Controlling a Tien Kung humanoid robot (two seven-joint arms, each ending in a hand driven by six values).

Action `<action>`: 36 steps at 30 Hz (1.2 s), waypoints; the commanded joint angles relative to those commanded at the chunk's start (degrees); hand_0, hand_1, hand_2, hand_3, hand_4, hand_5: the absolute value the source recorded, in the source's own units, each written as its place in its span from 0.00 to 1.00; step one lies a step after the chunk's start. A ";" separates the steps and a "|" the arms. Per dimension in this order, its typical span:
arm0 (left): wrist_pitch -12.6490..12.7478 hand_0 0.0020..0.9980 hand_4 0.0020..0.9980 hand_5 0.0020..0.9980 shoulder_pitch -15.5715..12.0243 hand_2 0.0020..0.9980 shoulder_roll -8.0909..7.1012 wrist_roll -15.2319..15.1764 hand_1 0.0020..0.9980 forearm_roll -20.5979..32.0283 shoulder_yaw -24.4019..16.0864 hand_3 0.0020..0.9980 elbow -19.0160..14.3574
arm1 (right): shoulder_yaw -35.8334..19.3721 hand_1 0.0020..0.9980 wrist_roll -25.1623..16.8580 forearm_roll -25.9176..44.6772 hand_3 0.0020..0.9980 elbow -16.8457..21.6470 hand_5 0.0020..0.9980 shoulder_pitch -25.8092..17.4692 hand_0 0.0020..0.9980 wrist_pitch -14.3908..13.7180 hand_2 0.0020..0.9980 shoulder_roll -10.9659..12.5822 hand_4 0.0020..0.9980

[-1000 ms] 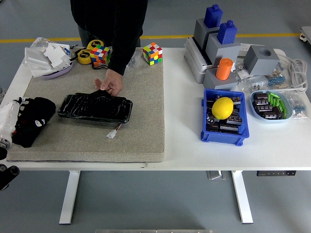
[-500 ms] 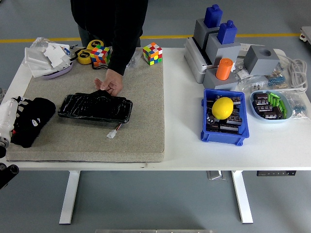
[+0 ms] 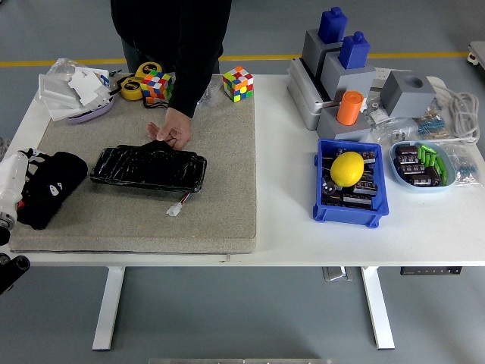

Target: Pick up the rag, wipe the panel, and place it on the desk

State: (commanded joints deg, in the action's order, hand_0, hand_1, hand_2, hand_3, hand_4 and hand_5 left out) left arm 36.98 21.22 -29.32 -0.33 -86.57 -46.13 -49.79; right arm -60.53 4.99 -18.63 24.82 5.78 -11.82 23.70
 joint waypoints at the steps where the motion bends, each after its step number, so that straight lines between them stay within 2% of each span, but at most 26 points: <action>1: 0.00 0.23 0.76 0.04 0.00 0.51 -0.02 0.07 0.27 -0.17 -0.11 0.57 -0.07 | -0.03 0.62 -0.06 0.02 0.60 0.01 0.58 0.02 0.72 -0.03 0.67 -0.02 1.00; 2: 0.00 0.23 0.76 0.04 0.00 0.51 -0.03 0.00 0.27 -0.24 -0.19 0.57 -0.09 | -0.02 0.62 -0.07 0.03 0.60 0.00 0.58 0.05 0.72 -0.03 0.67 -0.03 1.00; 3: 0.00 0.22 0.62 0.00 0.00 0.52 -0.04 -0.05 0.21 -0.29 -0.28 0.67 -0.12 | -0.01 0.62 -0.06 0.00 0.60 -0.01 0.58 0.07 0.72 -0.02 0.67 -0.04 1.00; 17: 0.00 0.21 0.58 0.00 -0.16 0.50 -0.72 0.26 0.18 -1.38 -0.94 0.67 -0.80 | 0.13 0.62 -0.01 -0.03 0.60 -0.04 0.58 -0.03 0.72 -0.02 0.67 -0.03 1.00; 26: -0.13 0.21 0.57 0.00 -0.52 0.49 -1.92 2.65 0.17 -4.57 -2.43 0.66 -6.62 | 0.23 0.62 -0.05 -0.14 0.60 -0.03 0.58 0.02 0.72 -0.11 0.67 0.05 1.00; 27: -0.20 0.21 0.56 0.00 -0.45 0.47 -2.08 2.82 0.19 -4.80 -2.55 0.56 -7.17 | 0.23 0.62 -0.08 -0.12 0.61 -0.04 0.58 0.02 0.72 -0.13 0.67 0.04 1.00; 36: -0.58 0.20 0.56 0.00 0.15 0.47 -2.54 3.86 0.19 -5.51 -2.40 0.56 -8.84 | 0.74 0.62 -0.13 -0.14 0.61 -0.06 0.58 0.10 0.72 -0.13 0.67 0.06 1.00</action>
State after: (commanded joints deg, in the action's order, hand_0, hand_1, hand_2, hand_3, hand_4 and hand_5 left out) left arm 36.40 21.38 -31.86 3.52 -92.08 -48.54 -58.63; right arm -59.78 4.86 -18.77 24.76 5.87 -11.96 23.76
